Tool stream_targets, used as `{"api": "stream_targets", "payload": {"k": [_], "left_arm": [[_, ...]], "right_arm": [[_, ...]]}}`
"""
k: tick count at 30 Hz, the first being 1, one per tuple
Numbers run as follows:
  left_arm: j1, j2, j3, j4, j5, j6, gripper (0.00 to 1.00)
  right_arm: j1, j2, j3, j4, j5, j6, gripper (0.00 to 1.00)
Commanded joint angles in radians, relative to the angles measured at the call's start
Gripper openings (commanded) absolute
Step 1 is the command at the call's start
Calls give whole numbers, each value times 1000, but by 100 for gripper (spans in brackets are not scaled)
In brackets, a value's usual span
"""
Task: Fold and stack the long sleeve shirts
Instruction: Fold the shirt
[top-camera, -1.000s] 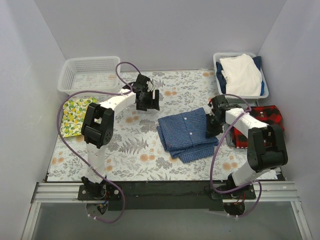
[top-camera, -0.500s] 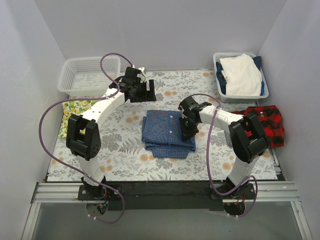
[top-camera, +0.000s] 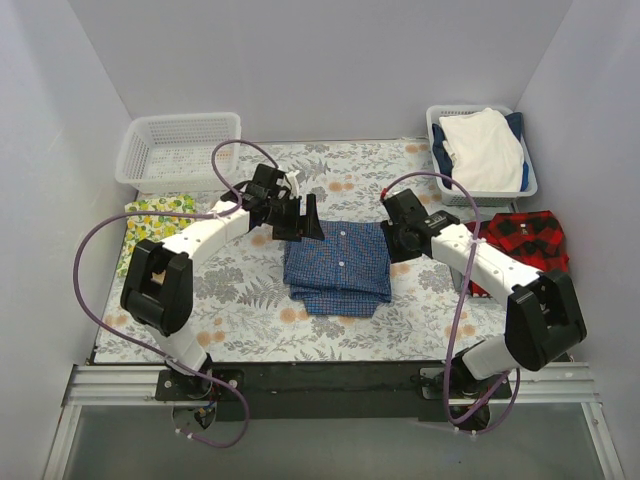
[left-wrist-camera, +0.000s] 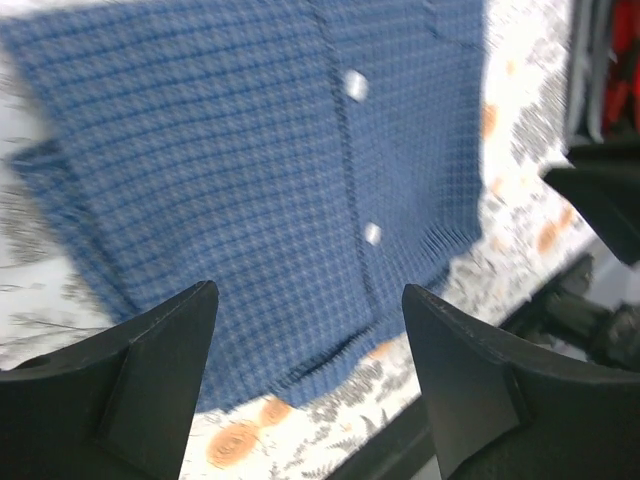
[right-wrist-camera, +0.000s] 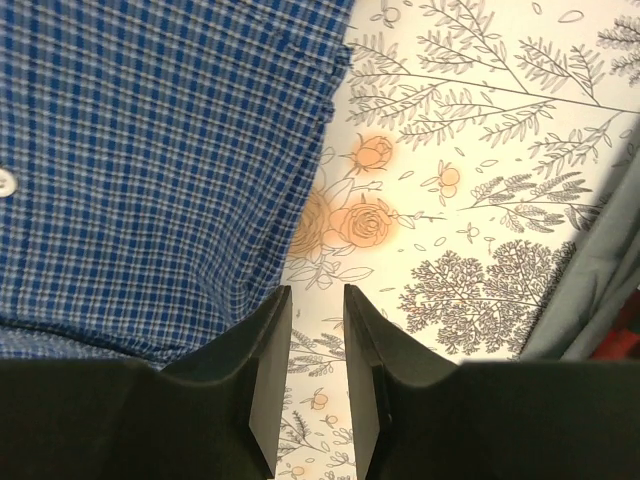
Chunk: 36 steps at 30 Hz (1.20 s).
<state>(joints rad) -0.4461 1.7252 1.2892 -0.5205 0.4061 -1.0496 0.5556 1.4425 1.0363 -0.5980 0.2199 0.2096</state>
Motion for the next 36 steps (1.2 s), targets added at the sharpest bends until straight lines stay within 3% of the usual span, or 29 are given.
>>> {"api": "stream_targets", "payload": {"k": [1,8,13,17,22,26,36], "left_arm": [[-60,-108,-71,34,119,-9,73],[-118,-121,-188,4,89,-18,73],[-121,-39,-261,-4,-24,-15,72],[-121,-13,-274,-42,-125,-6,72],[-121,-35,-263,-39,-130,-10,73],[-118,32,-242,-87,-264,-7,75],[30,168,-142,-118,-358,-20,75]], "right_arm": [[-16,18,4,-5,73,57,36],[-33,79,53,-2,56,21,36],[-40,117,83,9,3,-44,47],[-65,114,73,33,-140,-36,53],[-98,107,16,75,-309,-9,59],[-121,98,-33,119,-444,-16,66],[-122,30,-64,152,-317,-144,65]]}}
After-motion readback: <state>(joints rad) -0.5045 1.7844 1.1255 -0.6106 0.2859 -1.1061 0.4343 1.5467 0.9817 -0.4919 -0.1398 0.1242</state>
